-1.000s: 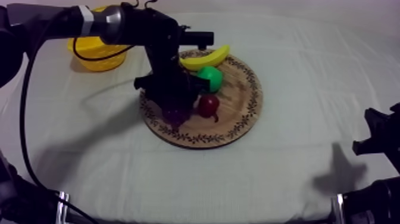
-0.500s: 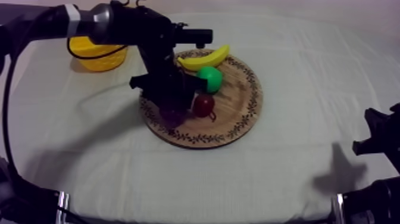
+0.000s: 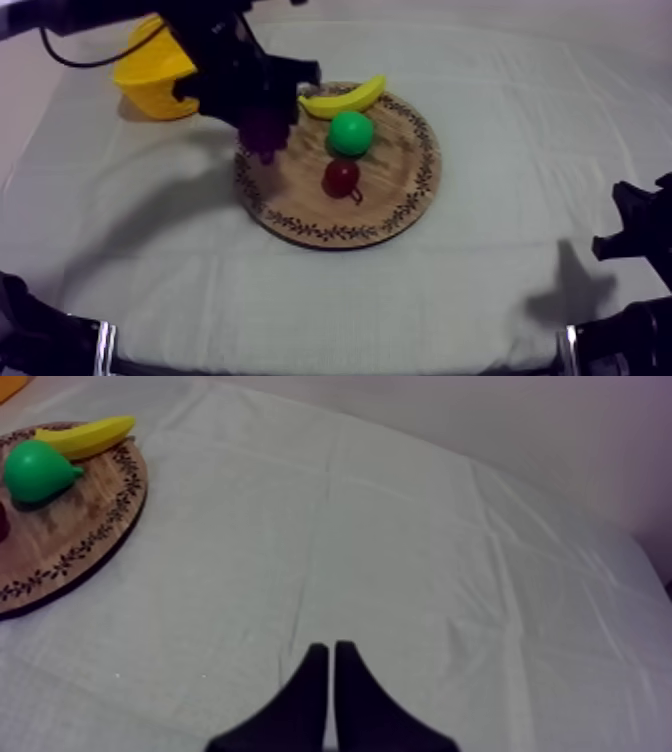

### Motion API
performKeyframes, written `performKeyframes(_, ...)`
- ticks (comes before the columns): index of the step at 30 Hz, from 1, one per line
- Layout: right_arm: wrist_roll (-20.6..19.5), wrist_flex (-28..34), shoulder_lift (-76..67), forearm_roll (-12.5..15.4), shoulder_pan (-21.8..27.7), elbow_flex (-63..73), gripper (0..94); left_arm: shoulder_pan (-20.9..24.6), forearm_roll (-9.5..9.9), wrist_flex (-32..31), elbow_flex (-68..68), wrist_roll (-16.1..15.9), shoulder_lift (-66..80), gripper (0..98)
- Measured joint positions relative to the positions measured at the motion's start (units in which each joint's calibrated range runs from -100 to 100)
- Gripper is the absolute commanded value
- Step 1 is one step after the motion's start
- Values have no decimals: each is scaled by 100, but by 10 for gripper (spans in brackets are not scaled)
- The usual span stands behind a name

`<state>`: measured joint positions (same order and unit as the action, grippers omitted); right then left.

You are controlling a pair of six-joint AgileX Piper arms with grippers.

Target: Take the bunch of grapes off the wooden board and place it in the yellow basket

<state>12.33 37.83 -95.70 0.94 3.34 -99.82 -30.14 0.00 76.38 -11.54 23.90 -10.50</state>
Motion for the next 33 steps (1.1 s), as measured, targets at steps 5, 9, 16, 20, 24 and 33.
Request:
performKeyframes(5, 1, 0, 0, 0, 0, 0, 3, 273, 54, 92, -259, -71, 641, 295)
performKeyframes(9, 1, 0, 0, 0, 0, 0, 3, 588, 85, 104, -557, -177, 1064, 297)
performKeyframes(16, 4, 0, 0, 0, 0, 0, 3, 1153, 133, 68, -912, -392, 1449, 295)
performKeyframes(20, 4, 0, 0, 0, 0, 0, 3, 1508, 180, 17, -782, -569, 1462, 292)
performKeyframes(24, 4, 0, 0, 0, 0, 0, 3, 1774, 257, -3, -462, -753, 1316, 294)
performKeyframes(33, 4, 0, 0, 0, 0, 0, 3, 2309, 322, -13, 665, -1077, 586, 302)
